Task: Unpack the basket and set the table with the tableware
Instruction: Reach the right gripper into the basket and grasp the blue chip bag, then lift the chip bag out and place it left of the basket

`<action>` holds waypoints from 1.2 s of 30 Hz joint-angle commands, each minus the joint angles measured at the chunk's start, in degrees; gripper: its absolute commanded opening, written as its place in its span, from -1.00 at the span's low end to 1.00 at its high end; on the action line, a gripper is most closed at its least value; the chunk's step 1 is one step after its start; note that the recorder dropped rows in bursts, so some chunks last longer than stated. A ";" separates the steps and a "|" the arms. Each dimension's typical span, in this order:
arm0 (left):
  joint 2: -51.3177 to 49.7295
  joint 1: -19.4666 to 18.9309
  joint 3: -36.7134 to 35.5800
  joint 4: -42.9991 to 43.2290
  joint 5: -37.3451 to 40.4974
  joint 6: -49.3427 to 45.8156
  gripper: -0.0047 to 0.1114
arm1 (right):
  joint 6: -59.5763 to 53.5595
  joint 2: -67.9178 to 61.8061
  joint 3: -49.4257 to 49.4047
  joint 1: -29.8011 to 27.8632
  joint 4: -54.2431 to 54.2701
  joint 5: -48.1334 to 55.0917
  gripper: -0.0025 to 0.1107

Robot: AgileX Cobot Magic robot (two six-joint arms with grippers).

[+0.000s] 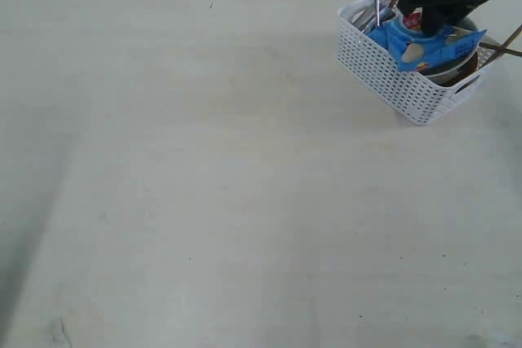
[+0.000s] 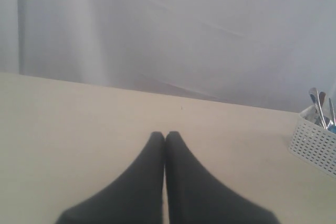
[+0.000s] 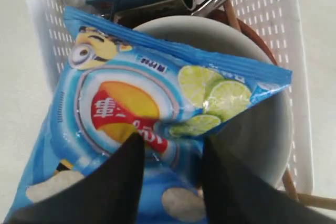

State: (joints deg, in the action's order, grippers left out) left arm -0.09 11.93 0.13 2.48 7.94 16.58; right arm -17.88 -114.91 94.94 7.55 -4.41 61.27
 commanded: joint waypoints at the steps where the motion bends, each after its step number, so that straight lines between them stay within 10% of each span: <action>1: 0.08 0.15 -0.13 0.55 0.08 -0.37 -0.92 | 0.50 -0.06 0.37 0.00 -0.07 1.35 -0.74; 3: 0.08 0.15 -0.13 0.55 0.08 -0.37 -0.92 | 0.50 -0.06 0.37 0.00 -0.07 1.59 -0.96; 20: 0.08 0.15 -0.13 0.55 0.08 -0.37 -0.92 | 3.74 10.42 3.37 0.00 8.07 8.70 -0.96; 28: 0.08 0.15 -0.13 0.55 0.08 -0.37 -0.92 | 5.47 24.03 -26.60 8.98 16.49 -7.91 -0.96; 36: 0.08 0.15 -0.13 0.55 0.08 -0.37 -0.92 | 12.65 17.31 -32.05 13.42 15.19 -19.02 -0.96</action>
State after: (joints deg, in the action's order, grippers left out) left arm -0.09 11.93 0.13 2.48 7.94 16.55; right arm -7.92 -95.99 63.11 20.87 12.01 46.40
